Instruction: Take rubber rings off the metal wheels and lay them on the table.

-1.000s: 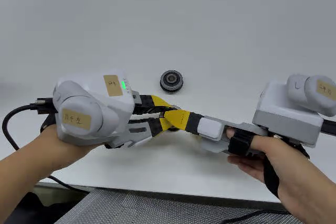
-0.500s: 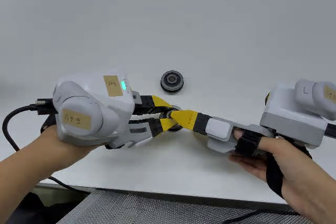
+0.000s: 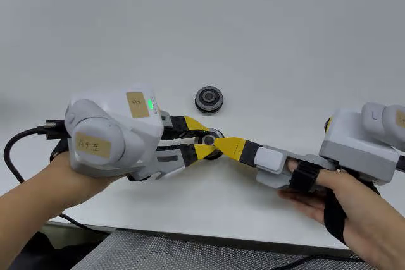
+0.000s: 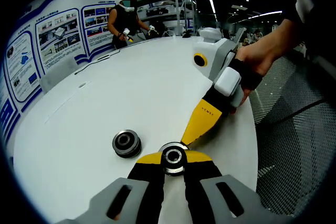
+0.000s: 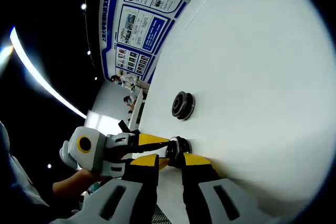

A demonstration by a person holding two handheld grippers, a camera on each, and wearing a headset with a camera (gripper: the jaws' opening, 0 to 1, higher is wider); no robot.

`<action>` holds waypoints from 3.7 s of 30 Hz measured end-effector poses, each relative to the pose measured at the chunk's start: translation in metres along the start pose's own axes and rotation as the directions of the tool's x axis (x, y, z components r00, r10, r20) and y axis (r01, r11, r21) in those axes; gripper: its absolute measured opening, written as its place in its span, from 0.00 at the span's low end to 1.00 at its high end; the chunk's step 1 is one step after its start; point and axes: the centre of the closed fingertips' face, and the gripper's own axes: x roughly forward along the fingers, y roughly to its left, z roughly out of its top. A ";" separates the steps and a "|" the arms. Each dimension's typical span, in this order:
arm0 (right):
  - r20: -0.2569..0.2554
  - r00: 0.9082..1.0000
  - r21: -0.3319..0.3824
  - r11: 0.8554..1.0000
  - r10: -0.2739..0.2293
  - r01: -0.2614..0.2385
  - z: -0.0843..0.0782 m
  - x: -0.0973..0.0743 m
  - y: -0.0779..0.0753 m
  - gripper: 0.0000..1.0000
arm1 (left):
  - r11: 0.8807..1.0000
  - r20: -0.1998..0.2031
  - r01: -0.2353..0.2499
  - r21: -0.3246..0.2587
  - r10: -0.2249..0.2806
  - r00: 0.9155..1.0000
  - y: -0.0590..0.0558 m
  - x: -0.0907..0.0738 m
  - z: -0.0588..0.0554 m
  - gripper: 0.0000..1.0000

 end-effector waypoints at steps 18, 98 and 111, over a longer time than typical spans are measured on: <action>-0.009 0.999 0.057 0.997 -0.052 0.052 0.004 0.002 -0.008 0.04 | 1.000 0.004 0.000 -0.005 0.000 1.000 0.000 0.000 0.000 0.13; -0.058 0.992 -0.169 0.981 -0.111 0.100 0.004 0.006 0.014 0.01 | 1.000 -0.015 0.002 -0.009 -0.002 1.000 0.002 0.000 -0.001 0.14; -0.039 0.993 -0.136 0.985 -0.108 0.102 0.007 0.007 0.015 0.01 | 1.000 -0.025 0.003 0.000 -0.003 1.000 0.002 -0.005 -0.001 0.16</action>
